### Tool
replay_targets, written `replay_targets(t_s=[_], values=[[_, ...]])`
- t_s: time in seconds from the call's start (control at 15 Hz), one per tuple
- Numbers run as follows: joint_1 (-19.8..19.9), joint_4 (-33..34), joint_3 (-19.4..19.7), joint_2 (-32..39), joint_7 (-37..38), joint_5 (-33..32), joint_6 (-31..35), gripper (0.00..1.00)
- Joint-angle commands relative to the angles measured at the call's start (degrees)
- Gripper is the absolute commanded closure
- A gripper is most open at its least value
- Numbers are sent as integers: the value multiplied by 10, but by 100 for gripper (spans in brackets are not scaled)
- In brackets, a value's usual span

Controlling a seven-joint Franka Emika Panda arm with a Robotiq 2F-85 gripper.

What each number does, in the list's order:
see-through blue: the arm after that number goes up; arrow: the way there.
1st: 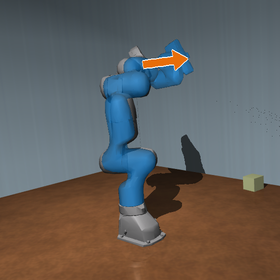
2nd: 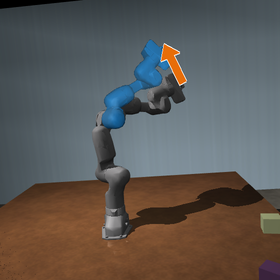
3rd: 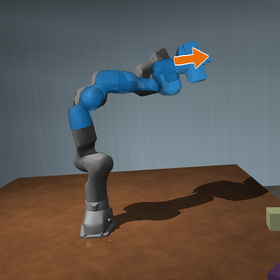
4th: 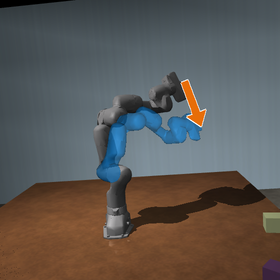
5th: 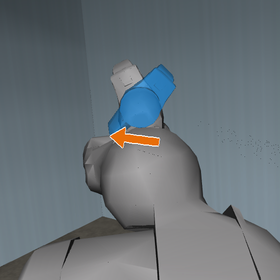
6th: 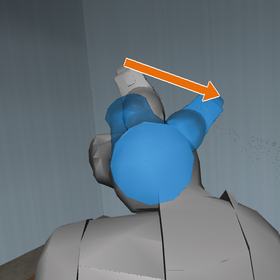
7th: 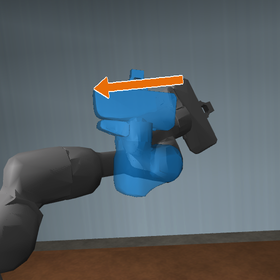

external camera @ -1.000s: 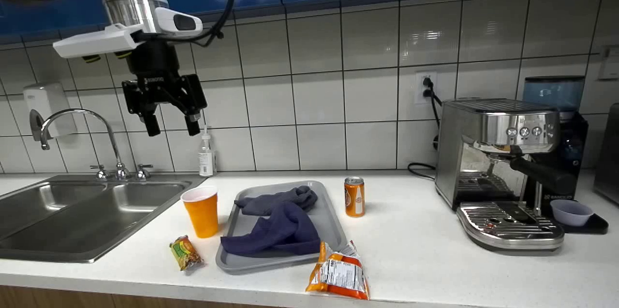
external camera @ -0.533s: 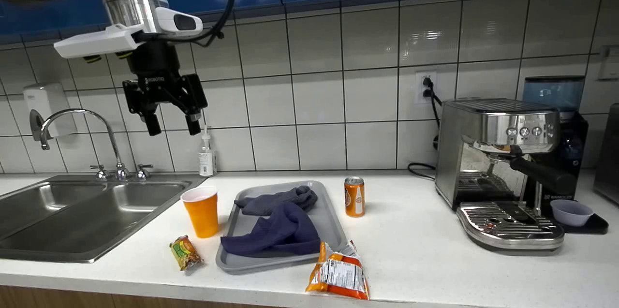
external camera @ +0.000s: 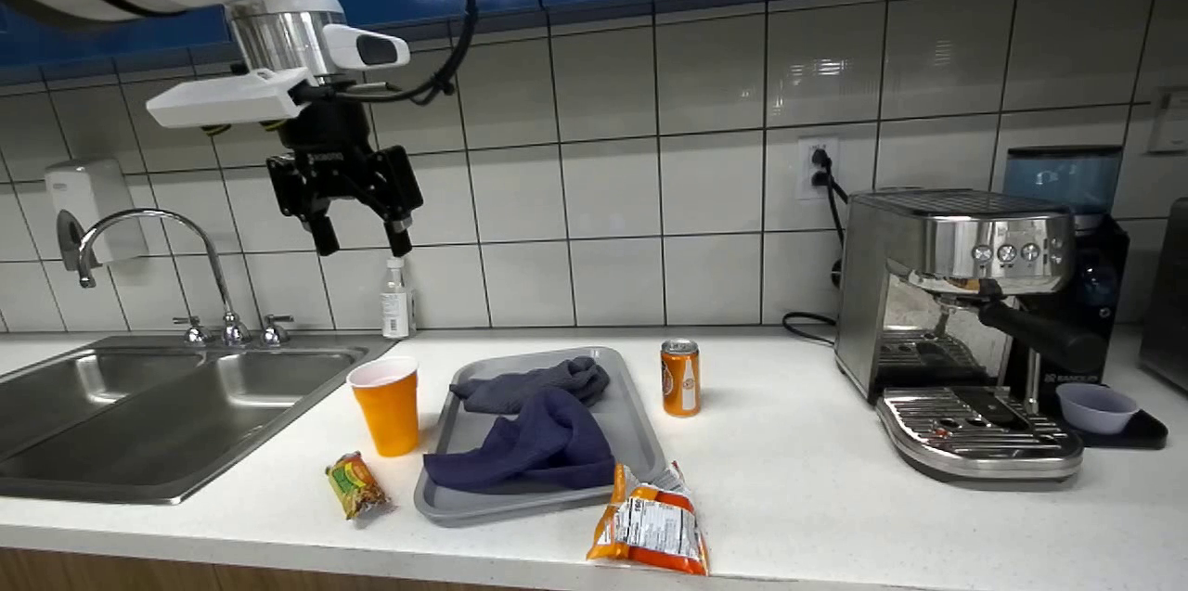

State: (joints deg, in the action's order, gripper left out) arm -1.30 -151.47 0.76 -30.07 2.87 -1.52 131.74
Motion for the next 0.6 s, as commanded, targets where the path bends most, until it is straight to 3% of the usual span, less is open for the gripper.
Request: replay_targets(t_s=[0.0,0.53], values=[[17,7,9,30,-20,-5,38,0],[22,36,51,115,-79,3,79,0]])
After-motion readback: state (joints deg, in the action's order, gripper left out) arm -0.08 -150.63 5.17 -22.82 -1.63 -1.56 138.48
